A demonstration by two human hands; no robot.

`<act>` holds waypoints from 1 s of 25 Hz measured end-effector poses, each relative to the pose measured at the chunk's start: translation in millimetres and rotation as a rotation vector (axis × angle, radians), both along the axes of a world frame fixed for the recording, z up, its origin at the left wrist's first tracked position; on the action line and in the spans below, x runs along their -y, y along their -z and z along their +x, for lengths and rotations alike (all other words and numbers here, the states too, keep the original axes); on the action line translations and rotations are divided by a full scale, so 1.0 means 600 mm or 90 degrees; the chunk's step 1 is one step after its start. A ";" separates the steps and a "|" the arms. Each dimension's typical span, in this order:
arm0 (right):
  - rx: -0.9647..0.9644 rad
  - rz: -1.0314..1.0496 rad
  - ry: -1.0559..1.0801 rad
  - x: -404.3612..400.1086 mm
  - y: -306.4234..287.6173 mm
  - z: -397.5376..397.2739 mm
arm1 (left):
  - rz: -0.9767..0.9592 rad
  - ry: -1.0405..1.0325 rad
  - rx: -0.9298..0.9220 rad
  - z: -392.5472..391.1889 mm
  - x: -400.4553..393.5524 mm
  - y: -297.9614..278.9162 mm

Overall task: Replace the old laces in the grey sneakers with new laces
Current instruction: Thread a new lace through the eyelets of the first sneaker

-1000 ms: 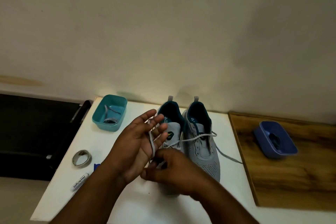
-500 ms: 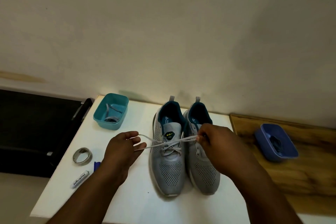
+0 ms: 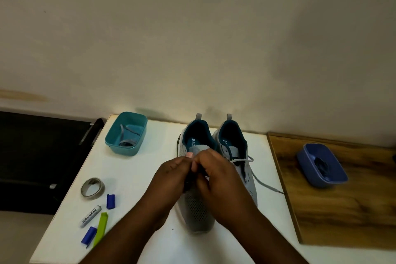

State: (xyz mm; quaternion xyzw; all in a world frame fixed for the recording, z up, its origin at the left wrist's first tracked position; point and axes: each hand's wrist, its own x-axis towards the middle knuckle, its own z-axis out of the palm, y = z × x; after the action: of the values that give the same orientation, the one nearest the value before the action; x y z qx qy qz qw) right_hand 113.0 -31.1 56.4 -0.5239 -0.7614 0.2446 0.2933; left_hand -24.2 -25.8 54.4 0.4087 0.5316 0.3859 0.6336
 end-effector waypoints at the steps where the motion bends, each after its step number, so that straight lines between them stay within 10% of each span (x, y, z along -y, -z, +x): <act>1: 0.011 0.017 -0.005 0.001 0.009 -0.002 | -0.044 0.034 0.017 -0.006 -0.002 0.007; 6: -0.080 -0.022 0.050 0.004 0.026 -0.004 | -0.023 0.092 0.091 -0.031 -0.009 0.016; 12: -0.047 -0.093 0.285 -0.012 0.059 0.021 | 0.170 -0.174 -0.119 -0.009 -0.023 0.050; 19: -0.084 -0.099 0.365 -0.036 0.099 0.031 | 0.369 -0.156 -0.538 0.022 -0.053 0.103; 25: -0.373 -0.278 0.332 -0.049 0.119 0.043 | 0.370 -0.121 -0.611 0.041 -0.054 0.116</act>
State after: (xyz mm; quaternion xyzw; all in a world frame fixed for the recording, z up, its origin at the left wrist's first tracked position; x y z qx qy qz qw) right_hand 139.1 -1.7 -15.3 -0.6565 -0.4197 0.4553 0.4308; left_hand 0.7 6.7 -14.9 0.6462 0.6664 0.3424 0.1453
